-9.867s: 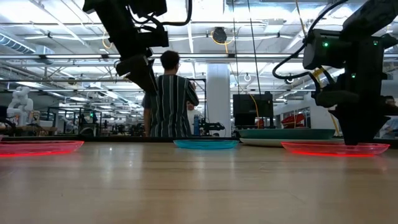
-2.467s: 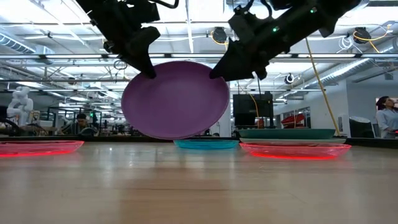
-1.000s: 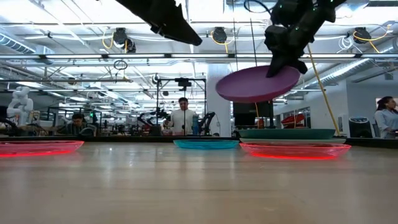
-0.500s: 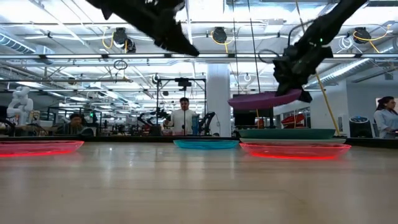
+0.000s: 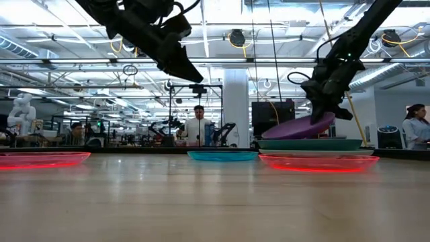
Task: Stack plastic plates
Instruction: Stack the purple plate on top of the other purple plate, then stack the right pink plate on top of the purple plate
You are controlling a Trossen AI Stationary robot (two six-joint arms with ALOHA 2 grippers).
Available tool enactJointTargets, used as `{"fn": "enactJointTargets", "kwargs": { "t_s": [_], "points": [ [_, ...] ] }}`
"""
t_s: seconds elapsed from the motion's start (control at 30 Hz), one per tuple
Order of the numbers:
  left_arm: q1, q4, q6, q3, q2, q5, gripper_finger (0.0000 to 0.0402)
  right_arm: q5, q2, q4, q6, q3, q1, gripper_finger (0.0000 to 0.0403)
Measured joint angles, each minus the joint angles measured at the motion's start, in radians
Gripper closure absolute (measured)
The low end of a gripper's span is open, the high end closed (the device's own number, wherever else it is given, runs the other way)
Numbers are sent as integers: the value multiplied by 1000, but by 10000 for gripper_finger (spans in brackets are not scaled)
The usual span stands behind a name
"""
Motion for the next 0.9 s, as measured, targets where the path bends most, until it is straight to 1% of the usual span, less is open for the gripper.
{"fn": "enactJointTargets", "kwargs": {
  "t_s": [0.07,0.33,0.43,0.6,0.7,0.8,0.9],
  "points": [
    [0,-11,-3,0,0,0,241,27,1,-6,0,0,0,355],
    [-2,-55,-29,0,0,0,241,26,0,-1,18,0,1,343],
    [-9,-82,-44,0,0,0,241,27,0,-1,20,0,1,326],
    [-35,-102,-61,0,0,0,241,31,0,-11,30,0,1,284],
    [-51,-118,-70,0,0,0,241,115,0,-31,52,0,2,265],
    [-66,-146,-84,0,0,-1,241,200,0,-63,54,0,2,254],
    [-80,-169,-96,0,0,-1,241,210,0,-80,52,0,1,251]
  ]
}}
